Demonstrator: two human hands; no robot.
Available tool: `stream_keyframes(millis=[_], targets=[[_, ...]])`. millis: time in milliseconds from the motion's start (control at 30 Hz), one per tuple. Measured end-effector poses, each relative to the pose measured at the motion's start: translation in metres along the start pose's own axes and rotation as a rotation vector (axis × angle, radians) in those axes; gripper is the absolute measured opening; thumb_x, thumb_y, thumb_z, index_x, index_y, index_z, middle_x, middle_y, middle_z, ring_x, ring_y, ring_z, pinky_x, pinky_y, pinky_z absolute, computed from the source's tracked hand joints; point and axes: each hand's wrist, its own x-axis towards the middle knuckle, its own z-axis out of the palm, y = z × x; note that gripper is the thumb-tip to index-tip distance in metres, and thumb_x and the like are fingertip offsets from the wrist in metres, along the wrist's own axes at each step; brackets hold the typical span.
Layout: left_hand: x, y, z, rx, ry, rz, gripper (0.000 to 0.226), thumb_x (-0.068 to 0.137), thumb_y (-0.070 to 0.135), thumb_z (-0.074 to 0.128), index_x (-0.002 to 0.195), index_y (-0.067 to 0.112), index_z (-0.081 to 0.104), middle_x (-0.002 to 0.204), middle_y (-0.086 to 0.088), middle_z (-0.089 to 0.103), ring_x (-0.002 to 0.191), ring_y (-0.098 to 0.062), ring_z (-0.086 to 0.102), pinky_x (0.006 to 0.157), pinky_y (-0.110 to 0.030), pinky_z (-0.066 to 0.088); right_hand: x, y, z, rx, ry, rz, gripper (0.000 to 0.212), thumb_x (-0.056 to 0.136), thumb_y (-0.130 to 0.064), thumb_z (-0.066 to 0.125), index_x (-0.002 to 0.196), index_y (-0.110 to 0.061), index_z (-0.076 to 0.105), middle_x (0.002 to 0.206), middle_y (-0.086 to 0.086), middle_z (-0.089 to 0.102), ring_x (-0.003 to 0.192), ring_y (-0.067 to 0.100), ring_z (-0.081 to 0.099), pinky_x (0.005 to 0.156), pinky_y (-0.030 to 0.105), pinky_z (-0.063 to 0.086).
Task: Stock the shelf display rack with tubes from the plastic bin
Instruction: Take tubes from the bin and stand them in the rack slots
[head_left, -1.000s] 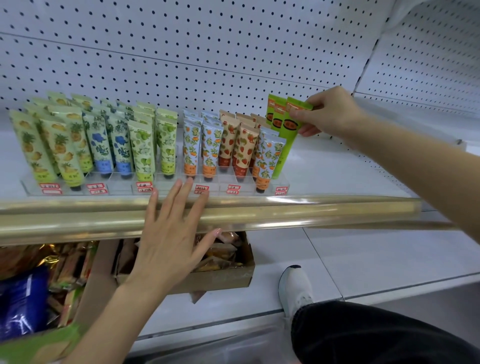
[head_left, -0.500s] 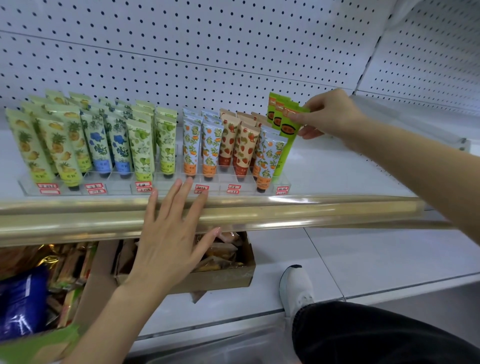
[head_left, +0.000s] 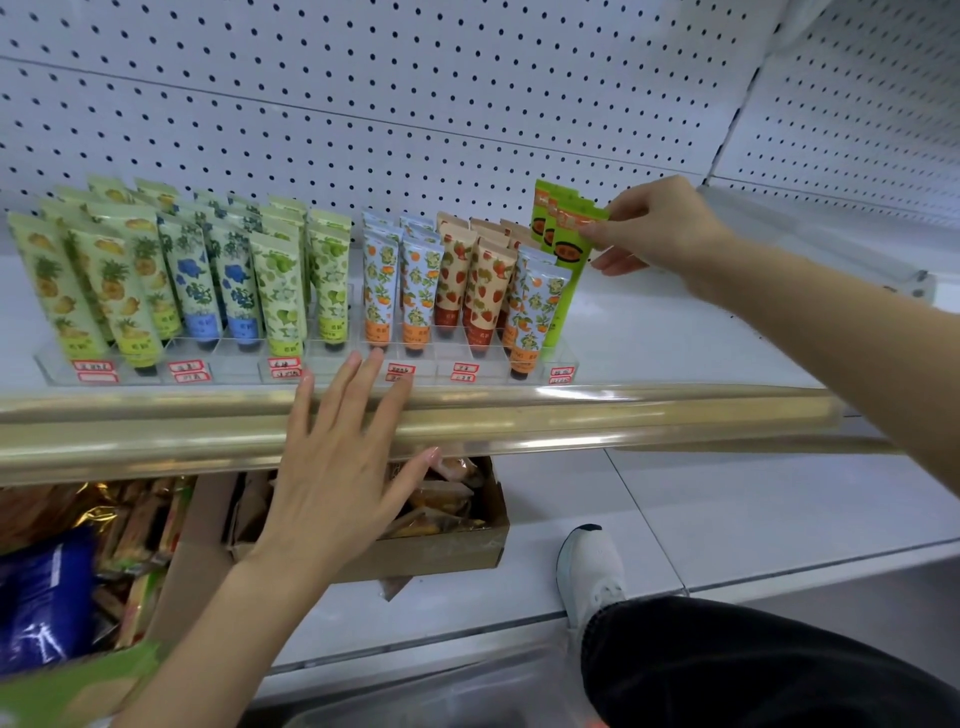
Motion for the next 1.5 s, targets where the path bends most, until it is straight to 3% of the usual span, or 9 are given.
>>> stream_keyframes(millis=[167,300,433,633,933,1167,1333,1400,1500], targets=[[0.000,0.002,-0.008,0.045,-0.010,0.023,0.071,0.093,0.061,0.025,0.144,0.013,0.043,0.154,-0.014,0.033,0.143,-0.031,0.029,0.116,-0.055,0.014,-0.021,0.006,-0.008,-0.018,0.109,-0.042,0.025,0.085,-0.023,0.070,0.098,-0.002,0.068,0.075,0.007,0.066,0.054,0.007,0.065,0.062,0.022,0.058],[-0.015,0.008,-0.020,0.081,-0.035,0.053,0.071,0.093,0.061,0.026,0.141,0.012,0.046,0.152,-0.015,0.037,0.141,-0.031,0.032,0.116,-0.054,0.016,-0.076,0.015,-0.013,-0.473,0.088,-0.273,0.035,0.089,-0.034,0.063,0.117,-0.014,0.066,0.103,0.004,0.071,0.085,0.014,0.066,0.086,0.029,0.050],[-0.047,0.020,-0.030,0.119,-0.087,0.139,0.073,0.090,0.062,0.028,0.138,0.011,0.049,0.147,-0.017,0.043,0.138,-0.032,0.038,0.113,-0.052,0.019,-0.138,0.033,0.003,-0.746,-0.179,-0.415,0.051,0.092,-0.049,0.050,0.137,-0.028,0.048,0.137,-0.003,0.054,0.121,0.023,0.053,0.094,0.037,0.044],[-0.119,0.034,-0.009,0.048,-0.286,0.284,0.070,0.092,0.061,0.026,0.143,0.014,0.040,0.149,-0.015,0.040,0.138,-0.030,0.038,0.113,-0.046,0.018,-0.199,0.078,0.066,-0.848,-0.593,-0.655,0.069,0.093,-0.050,0.048,0.150,-0.023,0.022,0.156,0.001,0.025,0.139,0.022,0.029,0.110,0.034,0.029],[-0.260,0.019,0.072,-0.169,-0.672,0.084,0.067,0.094,0.060,0.027,0.148,0.020,0.029,0.155,-0.010,0.030,0.140,-0.029,0.035,0.114,-0.046,0.027,-0.269,0.206,0.200,-0.686,-1.157,-0.245,0.083,0.091,-0.052,0.050,0.153,-0.017,0.006,0.160,0.007,0.006,0.146,0.023,0.013,0.116,0.036,0.019],[-0.318,0.001,0.115,-0.297,-0.636,-0.401,0.085,0.087,0.070,0.026,0.150,0.013,0.027,0.157,-0.013,0.025,0.144,-0.029,0.022,0.116,-0.051,0.020,-0.323,0.285,0.277,-0.550,-1.343,0.082,0.087,0.086,-0.051,0.060,0.151,-0.014,0.015,0.157,0.005,0.021,0.141,0.022,0.025,0.113,0.030,0.026],[-0.344,0.009,0.151,-0.696,-0.542,-1.027,0.102,0.076,0.072,0.056,0.153,0.018,0.015,0.158,-0.008,0.023,0.145,-0.024,0.023,0.116,-0.047,0.026,-0.345,0.313,0.335,-0.392,-1.338,0.173,0.089,0.081,-0.048,0.067,0.150,-0.016,0.022,0.152,0.005,0.030,0.136,0.024,0.034,0.109,0.031,0.031],[-0.353,0.016,0.163,-0.897,-0.478,-1.268,0.102,0.070,0.063,0.071,0.150,0.023,0.022,0.147,-0.002,0.040,0.134,-0.020,0.042,0.106,-0.044,0.042,-0.345,0.319,0.362,-0.361,-1.343,0.162,0.087,0.083,-0.043,0.068,0.150,-0.013,0.022,0.153,0.007,0.031,0.137,0.025,0.034,0.107,0.030,0.030],[-0.361,0.025,0.175,-0.944,-0.399,-1.348,0.069,0.077,0.032,0.077,0.134,0.022,0.040,0.110,0.018,0.050,0.099,0.011,0.056,0.075,-0.015,0.052,-0.337,0.321,0.395,-0.339,-1.285,0.163,0.077,0.086,-0.034,0.066,0.147,-0.006,0.028,0.150,0.011,0.036,0.135,0.027,0.038,0.106,0.030,0.029]])
